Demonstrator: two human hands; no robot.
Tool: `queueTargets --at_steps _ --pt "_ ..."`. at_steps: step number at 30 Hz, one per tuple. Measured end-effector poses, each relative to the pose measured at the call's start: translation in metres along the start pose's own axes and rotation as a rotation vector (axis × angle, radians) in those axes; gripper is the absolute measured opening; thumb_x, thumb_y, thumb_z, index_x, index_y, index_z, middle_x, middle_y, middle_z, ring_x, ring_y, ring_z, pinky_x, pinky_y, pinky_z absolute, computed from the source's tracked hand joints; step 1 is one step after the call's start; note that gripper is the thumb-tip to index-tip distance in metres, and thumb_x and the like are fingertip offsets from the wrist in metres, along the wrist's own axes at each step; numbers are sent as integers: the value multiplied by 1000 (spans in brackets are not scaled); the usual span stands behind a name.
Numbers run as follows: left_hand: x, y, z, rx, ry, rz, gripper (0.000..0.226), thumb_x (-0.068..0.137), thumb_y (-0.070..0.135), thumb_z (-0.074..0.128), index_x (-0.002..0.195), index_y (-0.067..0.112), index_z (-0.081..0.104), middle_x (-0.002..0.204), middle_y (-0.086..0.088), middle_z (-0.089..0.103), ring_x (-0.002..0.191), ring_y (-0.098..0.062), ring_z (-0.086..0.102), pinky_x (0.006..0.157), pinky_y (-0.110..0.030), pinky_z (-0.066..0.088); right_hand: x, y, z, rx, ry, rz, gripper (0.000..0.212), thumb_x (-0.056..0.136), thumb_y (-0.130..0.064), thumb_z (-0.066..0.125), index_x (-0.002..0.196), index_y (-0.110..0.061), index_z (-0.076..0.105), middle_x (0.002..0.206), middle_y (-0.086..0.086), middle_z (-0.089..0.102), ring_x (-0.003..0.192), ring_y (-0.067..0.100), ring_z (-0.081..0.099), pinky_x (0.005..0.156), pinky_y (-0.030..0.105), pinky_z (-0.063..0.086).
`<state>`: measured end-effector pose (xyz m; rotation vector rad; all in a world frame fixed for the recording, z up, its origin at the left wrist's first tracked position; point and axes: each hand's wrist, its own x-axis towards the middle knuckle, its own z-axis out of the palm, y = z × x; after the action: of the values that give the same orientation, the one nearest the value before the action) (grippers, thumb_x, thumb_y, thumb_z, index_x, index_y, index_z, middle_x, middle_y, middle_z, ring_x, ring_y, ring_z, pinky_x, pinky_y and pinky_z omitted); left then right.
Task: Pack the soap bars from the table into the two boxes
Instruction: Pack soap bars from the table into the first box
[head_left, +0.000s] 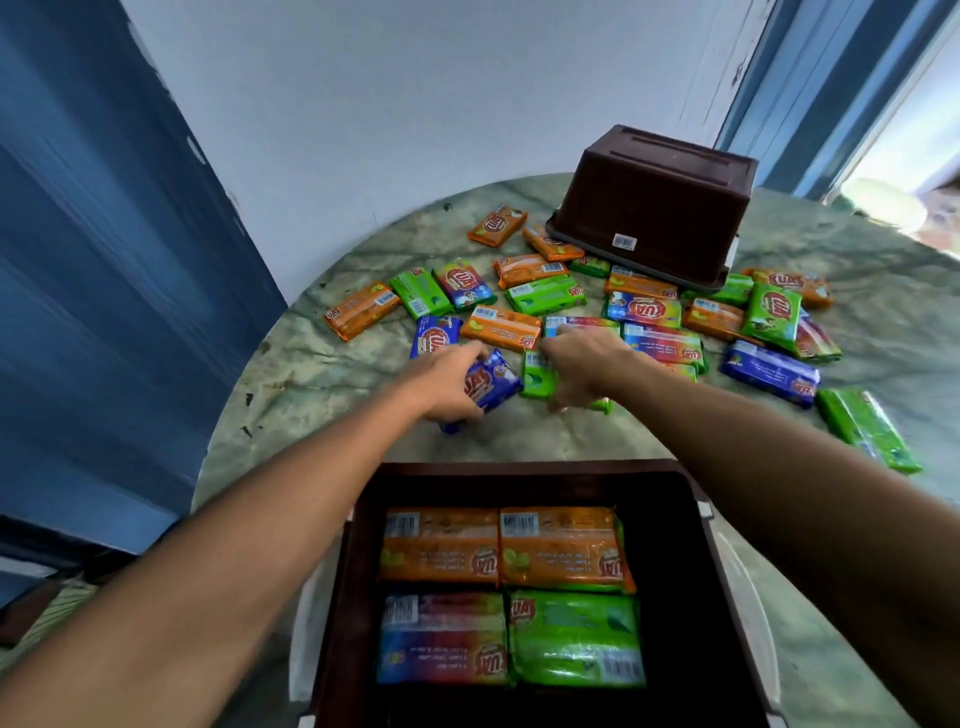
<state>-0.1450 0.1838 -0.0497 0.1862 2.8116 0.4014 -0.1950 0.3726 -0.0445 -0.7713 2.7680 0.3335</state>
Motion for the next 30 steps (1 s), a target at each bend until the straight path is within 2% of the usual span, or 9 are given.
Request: queueTargets --at_steps 4,6,8,12,16,21,25,28,30 --pt "-36 16 -54 -69 102 121 76 59 32 81 127 32 44 116 1 59 93 -18 59 76 -31 51 -35 1 -41 159 156 -20 77 68 -57 72 130 -17 49 115 9 50 103 26 50 75 35 47" --pt "-64 27 -76 -31 110 182 75 61 31 81 126 33 45 108 7 56 88 -14 55 68 -26 45 -64 -7 -55 274 185 -74 80 70 -54 71 136 -17 45 115 8 48 104 25 50 76 33 46" --pt "-96 34 -84 55 90 227 75 60 35 79 126 36 43 105 10 53 89 -13 53 67 -26 43 -98 -19 -62 300 166 -142 81 70 -53 71 137 -18 44 116 6 47 102 23 50 76 33 47" --pt "-150 31 -58 120 -61 298 73 57 41 72 123 39 40 113 8 56 95 -14 57 78 -37 51 -160 -44 -44 242 35 -209 81 70 -56 69 138 -20 42 121 3 47 102 20 50 75 31 45" --pt "-186 28 -12 270 -193 323 80 61 43 70 132 34 34 117 6 49 104 -16 53 82 -34 48 -197 -67 -7 104 -52 -310 85 69 -58 66 141 -23 38 125 3 47 113 25 49 82 34 47" --pt "-208 29 25 389 -213 270 84 71 41 69 141 30 24 126 2 41 114 -18 45 82 -32 42 -211 -86 19 118 -3 -331 83 75 -52 64 144 -24 28 141 5 40 125 28 43 93 38 46" --pt "-215 36 41 488 -95 244 69 73 31 69 134 24 37 126 -4 42 117 -23 38 86 -34 41 -219 -90 33 77 53 -331 69 76 -47 67 137 -25 45 138 11 43 125 32 43 100 42 39" --pt "-217 37 50 501 -22 243 57 73 24 68 126 21 46 126 -7 41 118 -25 35 90 -35 38 -220 -94 46 78 67 -271 63 63 -52 74 121 -29 62 121 12 56 110 34 55 85 47 48" --pt "-216 36 53 487 -15 243 60 73 22 67 128 21 44 131 -8 37 121 -26 33 93 -35 37 -217 -98 50 84 82 -261 63 64 -52 74 122 -29 63 116 12 56 109 35 54 84 50 48"
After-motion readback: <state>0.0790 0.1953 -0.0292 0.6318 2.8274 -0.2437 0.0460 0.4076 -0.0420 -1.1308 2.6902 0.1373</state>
